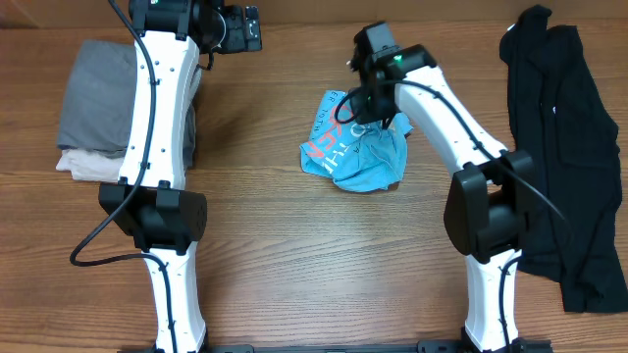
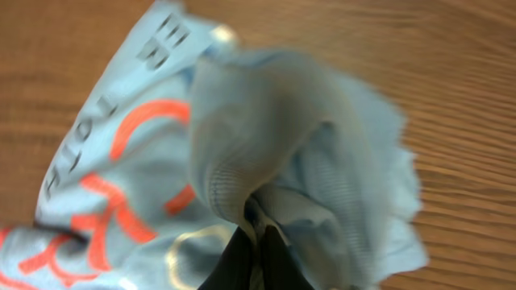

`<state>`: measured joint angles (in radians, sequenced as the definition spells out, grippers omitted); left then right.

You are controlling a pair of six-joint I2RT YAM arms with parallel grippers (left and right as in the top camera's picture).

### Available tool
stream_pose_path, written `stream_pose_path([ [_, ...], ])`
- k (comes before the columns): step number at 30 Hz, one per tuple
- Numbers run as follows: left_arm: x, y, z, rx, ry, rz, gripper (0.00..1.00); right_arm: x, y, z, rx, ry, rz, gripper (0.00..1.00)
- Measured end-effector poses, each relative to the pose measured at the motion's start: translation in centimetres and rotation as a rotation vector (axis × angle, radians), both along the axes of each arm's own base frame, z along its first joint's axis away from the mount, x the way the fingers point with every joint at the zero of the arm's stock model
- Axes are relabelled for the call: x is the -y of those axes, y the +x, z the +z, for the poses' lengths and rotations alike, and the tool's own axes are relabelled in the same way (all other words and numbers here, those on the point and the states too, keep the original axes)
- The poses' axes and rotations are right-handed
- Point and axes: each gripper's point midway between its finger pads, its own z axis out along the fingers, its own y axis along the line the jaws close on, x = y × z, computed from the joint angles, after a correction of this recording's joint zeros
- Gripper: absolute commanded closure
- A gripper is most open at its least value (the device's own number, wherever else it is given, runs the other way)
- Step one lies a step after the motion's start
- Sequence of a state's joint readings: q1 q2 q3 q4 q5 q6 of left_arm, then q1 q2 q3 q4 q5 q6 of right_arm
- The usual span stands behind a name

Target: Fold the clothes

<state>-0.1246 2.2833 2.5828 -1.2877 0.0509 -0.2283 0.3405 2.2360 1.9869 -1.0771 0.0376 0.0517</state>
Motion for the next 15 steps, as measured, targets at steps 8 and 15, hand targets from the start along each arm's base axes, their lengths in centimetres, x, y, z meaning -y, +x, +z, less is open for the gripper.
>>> stream_pose_path([
  [8,0.0,0.0,0.0,0.001,0.015,-0.021,0.0,8.0,0.6,0.5,-0.07,0.05,-0.27,0.66],
  [15,0.0,0.0,0.0,0.004,0.025,-0.041,0.0,11.4,-1.2,0.3,-0.187,0.122,-0.397,0.1],
])
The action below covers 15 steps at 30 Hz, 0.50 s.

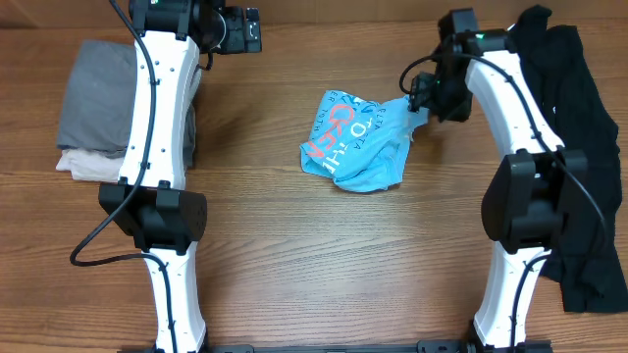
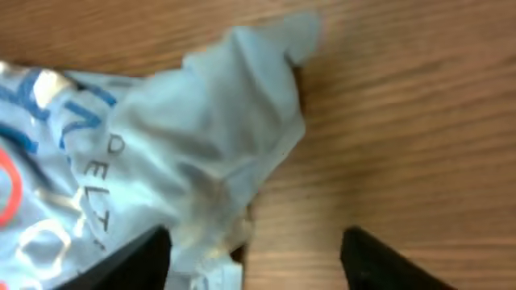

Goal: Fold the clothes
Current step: 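Grasp the bundled blue T-shirt with the left gripper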

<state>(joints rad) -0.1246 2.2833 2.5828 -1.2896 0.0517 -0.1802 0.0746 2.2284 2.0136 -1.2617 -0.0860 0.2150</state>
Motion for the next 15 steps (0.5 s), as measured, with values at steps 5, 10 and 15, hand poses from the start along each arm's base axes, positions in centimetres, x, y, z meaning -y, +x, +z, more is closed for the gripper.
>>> stream_pose_path([
  [5,2.4,-0.7,-0.1,-0.003,0.01,-0.139,0.01,4.1,-0.2,3.6,-0.012,0.077,-0.117,0.0],
  [10,10.9,-3.1,-0.4,-0.004,0.02,-0.341,0.0,11.9,-1.1,5.7,0.006,0.094,-0.297,0.0],
  [15,22.5,-7.2,-2.4,0.02,0.045,-0.538,0.0,17.3,-3.0,5.6,-0.02,0.1,-0.444,0.0],
])
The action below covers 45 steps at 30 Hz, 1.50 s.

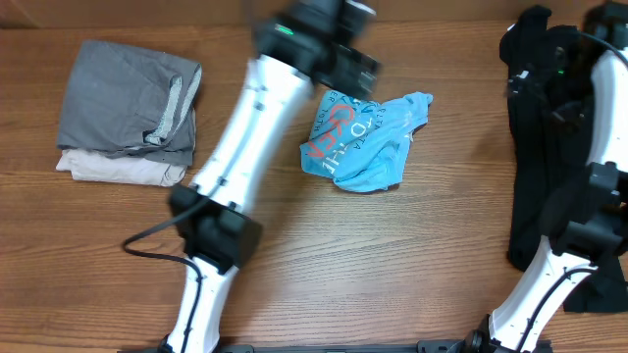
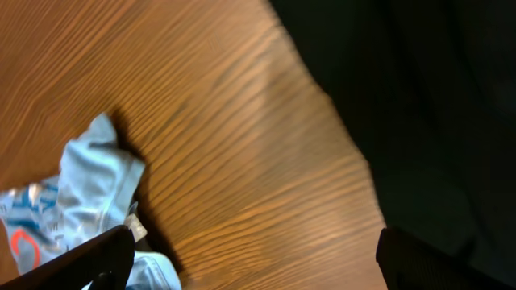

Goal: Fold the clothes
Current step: 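Grasp the bundled blue T-shirt with the left gripper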

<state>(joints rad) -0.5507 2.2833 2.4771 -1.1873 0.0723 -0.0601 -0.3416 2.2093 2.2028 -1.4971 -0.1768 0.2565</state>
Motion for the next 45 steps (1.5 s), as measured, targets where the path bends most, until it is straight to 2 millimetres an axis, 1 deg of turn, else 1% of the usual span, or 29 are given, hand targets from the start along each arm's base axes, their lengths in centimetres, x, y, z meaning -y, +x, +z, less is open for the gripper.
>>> stream_pose_path([
  [2,3.6,-1.9,-1.7,0.003,0.022,-0.044,0.0,1.3,-0.6,0.0,-0.009,0.005,-0.044,0.0],
  [4,6.5,-3.6,-3.7,0.015,0.049,-0.058,0.0,1.9,-0.8,0.0,-0.012,0.008,-0.065,0.0],
  [5,7.5,-4.2,-4.6,0.025,0.063,-0.059,0.0,2.0,-0.9,0.0,-0.014,0.009,-0.07,0.0],
  [7,9.4,-5.9,-6.9,0.036,0.097,-0.059,0.0,2.0,-0.9,0.0,-0.016,0.012,-0.077,0.0],
  [9,10.5,-6.1,-8.3,0.061,0.097,-0.052,0.0,2.0,-0.9,0.0,-0.016,0.013,-0.077,0.0],
  [12,10.4,-5.7,-10.0,0.084,0.104,-0.015,0.0,1.9,-0.9,0.0,-0.017,0.014,-0.078,0.0],
  [16,9.6,-4.4,-11.9,0.121,0.107,0.046,0.0,1.9,-1.1,0.0,-0.023,0.015,-0.079,0.0],
  [19,9.6,-3.7,-12.2,0.146,0.092,0.055,0.0,1.9,-1.1,0.0,-0.023,0.016,-0.079,0.0],
  [22,9.8,-3.4,-12.8,0.149,0.092,0.053,0.0,1.9,-1.1,0.0,-0.024,0.016,-0.078,0.0],
  [23,9.8,-3.5,-13.4,0.143,0.1,0.05,0.0,1.9,-1.1,0.0,-0.024,0.016,-0.079,0.0],
  [26,9.5,-3.7,-16.1,0.11,0.141,0.041,0.0,1.9,-1.1,0.0,-0.024,0.016,-0.079,0.0],
  [27,9.3,-3.9,-17.9,0.091,0.173,0.027,0.0,1.9,-1.1,0.0,-0.024,0.016,-0.079,0.0],
  [28,9.2,-4.0,-18.8,0.081,0.189,0.02,0.02,1.9,-1.1,0.0,-0.024,0.016,-0.078,0.0],
  [30,9.0,-4.0,-19.8,0.075,0.215,0.006,0.07,1.9,-1.1,0.0,-0.023,0.016,-0.078,0.0],
  [31,8.9,-4.0,-20.0,0.079,0.226,0.001,0.11,1.9,-1.1,0.0,-0.024,0.016,-0.079,0.0],
  [33,8.5,-3.9,-20.0,0.089,0.25,-0.003,0.33,1.9,-1.1,0.0,-0.024,0.016,-0.079,0.0],
  [34,8.1,-3.9,-20.1,0.092,0.273,-0.003,0.4,1.9,-1.1,0.0,-0.024,0.016,-0.079,0.0],
  [36,7.2,-3.8,-20.1,0.098,0.323,0.011,0.69,1.9,-1.1,0.0,-0.024,0.016,-0.078,0.0],
  [37,6.7,-3.8,-20.1,0.099,0.343,0.016,0.92,1.9,-1.1,0.0,-0.023,0.015,-0.078,0.0],
  [38,6.1,-3.8,-20.2,0.101,0.375,0.022,0.96,1.9,-1.1,0.0,-0.024,0.016,-0.079,0.0],
  [43,2.2,-2.9,-20.1,0.132,0.532,0.083,0.96,1.9,-1.1,0.0,-0.023,0.016,-0.078,0.0],
  [45,0.2,-2.4,-20.0,0.118,0.583,0.109,0.96,1.9,-1.1,0.0,-0.023,0.016,-0.078,0.0],
])
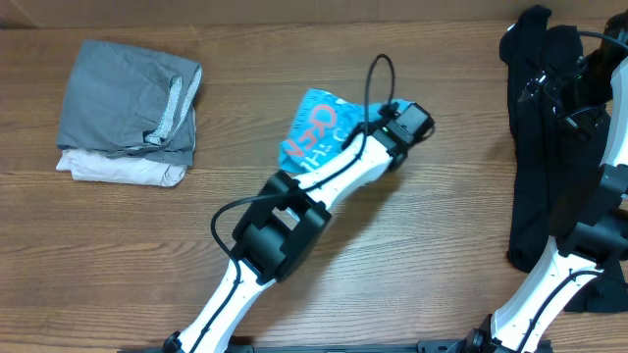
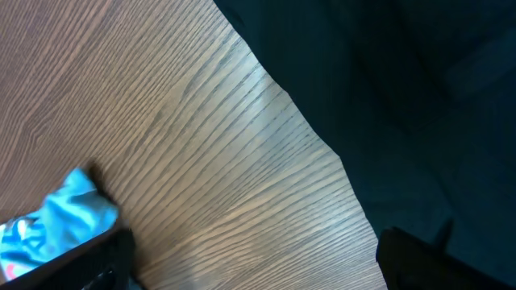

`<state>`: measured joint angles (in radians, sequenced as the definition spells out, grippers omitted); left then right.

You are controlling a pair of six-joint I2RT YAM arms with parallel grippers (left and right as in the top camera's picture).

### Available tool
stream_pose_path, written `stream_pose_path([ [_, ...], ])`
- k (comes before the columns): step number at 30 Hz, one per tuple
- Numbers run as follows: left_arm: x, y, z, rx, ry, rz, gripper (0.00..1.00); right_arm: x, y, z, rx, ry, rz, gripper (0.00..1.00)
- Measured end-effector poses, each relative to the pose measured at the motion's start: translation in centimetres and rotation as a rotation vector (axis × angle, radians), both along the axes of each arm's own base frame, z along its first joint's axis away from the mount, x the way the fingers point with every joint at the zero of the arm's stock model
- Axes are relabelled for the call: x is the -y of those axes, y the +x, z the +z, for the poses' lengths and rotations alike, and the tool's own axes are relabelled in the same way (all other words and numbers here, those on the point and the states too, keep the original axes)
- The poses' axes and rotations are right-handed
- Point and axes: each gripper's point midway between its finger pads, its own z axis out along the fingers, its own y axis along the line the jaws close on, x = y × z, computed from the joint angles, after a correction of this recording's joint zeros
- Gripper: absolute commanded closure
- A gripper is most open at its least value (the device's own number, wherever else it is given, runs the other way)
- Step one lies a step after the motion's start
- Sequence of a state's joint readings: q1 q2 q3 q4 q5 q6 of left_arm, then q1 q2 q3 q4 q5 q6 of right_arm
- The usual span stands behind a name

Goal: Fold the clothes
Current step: 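Grasp the bundled blue T-shirt with the left gripper, then carry the shirt left and place it on the grey stack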

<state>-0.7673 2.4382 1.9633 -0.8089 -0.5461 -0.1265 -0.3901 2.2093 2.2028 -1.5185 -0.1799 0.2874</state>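
A crumpled light-blue shirt [image 1: 314,132] with orange print lies at mid-table. My left gripper [image 1: 408,122] is down on the shirt's right end, with the arm lying across the cloth and hiding much of it. The overhead view does not show how its jaws stand. In the right wrist view, one corner of the blue shirt [image 2: 68,216] shows at lower left. My right gripper [image 2: 258,262] is open over bare wood beside the black clothes [image 2: 403,97], with nothing between its fingers [image 2: 101,258].
A folded grey garment [image 1: 128,93] sits on a pale folded one [image 1: 118,169] at the far left. The heap of black clothes [image 1: 549,147] runs down the right side of the table, under my right arm [image 1: 613,157].
My left arm has gone from above the shirt's top edge to lying across it, with its gripper now on the shirt's right end. My right gripper stays open by the black clothes, barely shifted.
My right gripper was shut on the blue shirt at its middle. Half a second later the shirt's corner lay drawn out to the right and the jaws were open. Then my right gripper was over by the black clothes, while my left arm came across from the far left.
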Motion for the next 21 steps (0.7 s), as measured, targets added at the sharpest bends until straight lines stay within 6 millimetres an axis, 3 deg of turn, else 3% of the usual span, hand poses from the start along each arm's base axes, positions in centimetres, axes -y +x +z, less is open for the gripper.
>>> stream_pose_path([
  [3,-3.8,1.5,1.1,-0.015,0.07,0.055,0.96,0.0,0.0,0.0,0.0,0.0,0.0,0.0],
  [4,-5.5,3.1,2.6,0.005,0.088,0.08,0.96,0.0,0.0,0.0,0.0,0.0,0.0,0.0],
  [7,-8.0,5.9,6.4,0.064,0.113,0.113,0.96,0.0,0.0,0.0,0.0,0.0,0.0,0.0],
  [10,-10.4,8.4,12.8,0.164,0.112,0.142,0.96,0.0,0.0,0.0,0.0,0.0,0.0,0.0],
  [16,-14.2,9.0,24.2,0.334,0.056,0.19,0.96,0.0,0.0,0.0,0.0,0.0,0.0,0.0],
  [20,-17.8,8.2,30.0,0.422,0.044,0.234,0.96,-0.3,0.1,0.1,0.007,0.019,0.002,0.0],
  [21,-19.7,7.9,31.8,0.451,0.044,0.263,0.96,-0.4,0.2,0.1,0.01,0.026,0.003,0.0],
])
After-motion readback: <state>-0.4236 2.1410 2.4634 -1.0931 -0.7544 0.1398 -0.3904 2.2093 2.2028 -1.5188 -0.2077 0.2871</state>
